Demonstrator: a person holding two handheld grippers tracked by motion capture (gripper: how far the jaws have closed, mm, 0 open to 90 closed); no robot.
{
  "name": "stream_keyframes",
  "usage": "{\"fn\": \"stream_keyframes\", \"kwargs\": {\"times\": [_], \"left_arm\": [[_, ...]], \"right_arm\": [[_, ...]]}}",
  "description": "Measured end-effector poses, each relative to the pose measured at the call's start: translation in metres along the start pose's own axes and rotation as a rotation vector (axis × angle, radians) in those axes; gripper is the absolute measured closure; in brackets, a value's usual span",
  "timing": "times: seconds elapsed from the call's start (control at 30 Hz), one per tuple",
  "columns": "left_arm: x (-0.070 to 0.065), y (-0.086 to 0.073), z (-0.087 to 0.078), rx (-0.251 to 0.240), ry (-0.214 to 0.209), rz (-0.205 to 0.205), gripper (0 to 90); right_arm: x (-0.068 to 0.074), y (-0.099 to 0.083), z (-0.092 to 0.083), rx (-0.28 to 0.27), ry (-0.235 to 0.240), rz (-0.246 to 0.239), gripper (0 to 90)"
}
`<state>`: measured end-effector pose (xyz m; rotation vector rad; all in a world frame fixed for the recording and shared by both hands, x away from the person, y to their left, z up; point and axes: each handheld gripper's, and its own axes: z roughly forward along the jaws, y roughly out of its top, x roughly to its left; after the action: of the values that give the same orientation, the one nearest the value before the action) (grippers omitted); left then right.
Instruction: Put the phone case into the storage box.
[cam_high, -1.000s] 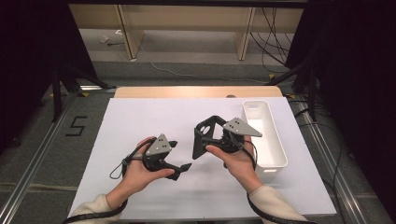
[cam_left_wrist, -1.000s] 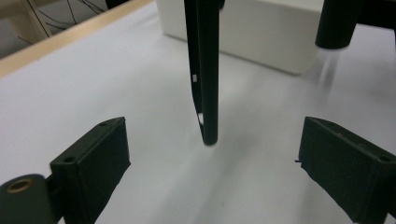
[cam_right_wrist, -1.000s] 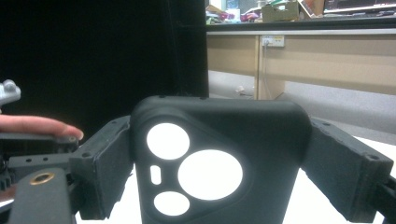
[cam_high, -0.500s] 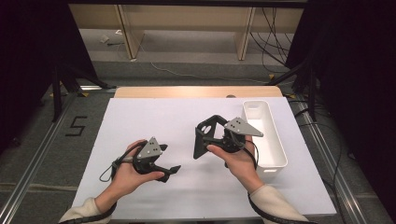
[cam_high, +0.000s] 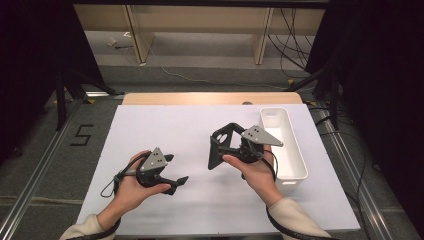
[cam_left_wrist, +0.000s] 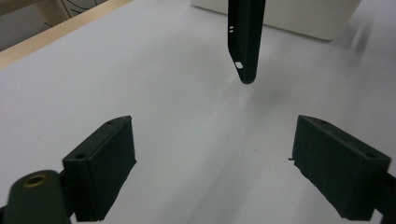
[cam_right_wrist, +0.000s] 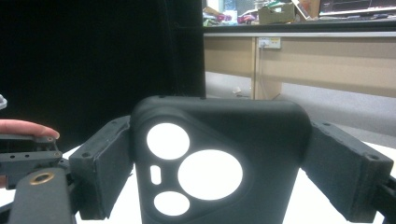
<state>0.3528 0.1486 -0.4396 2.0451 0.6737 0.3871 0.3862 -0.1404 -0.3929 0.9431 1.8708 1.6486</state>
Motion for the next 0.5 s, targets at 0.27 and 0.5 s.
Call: {"fn": "stream_keyframes", "kwargs": {"times": [0.27, 0.5], "left_arm": [[0.0009, -0.0013, 0.0011, 0.002, 0.002, -0.004, 12.8], [0.0010, -0.0022, 0.0021, 0.001, 0.005, -0.001, 12.6]], "right_arm": [[-0.0002, 0.0001, -0.0005, 0.002, 0.002, -0.003, 14.8], [-0.0025, 0.0028, -0.0027, 0.000, -0.001, -0.002, 14.8]]}}
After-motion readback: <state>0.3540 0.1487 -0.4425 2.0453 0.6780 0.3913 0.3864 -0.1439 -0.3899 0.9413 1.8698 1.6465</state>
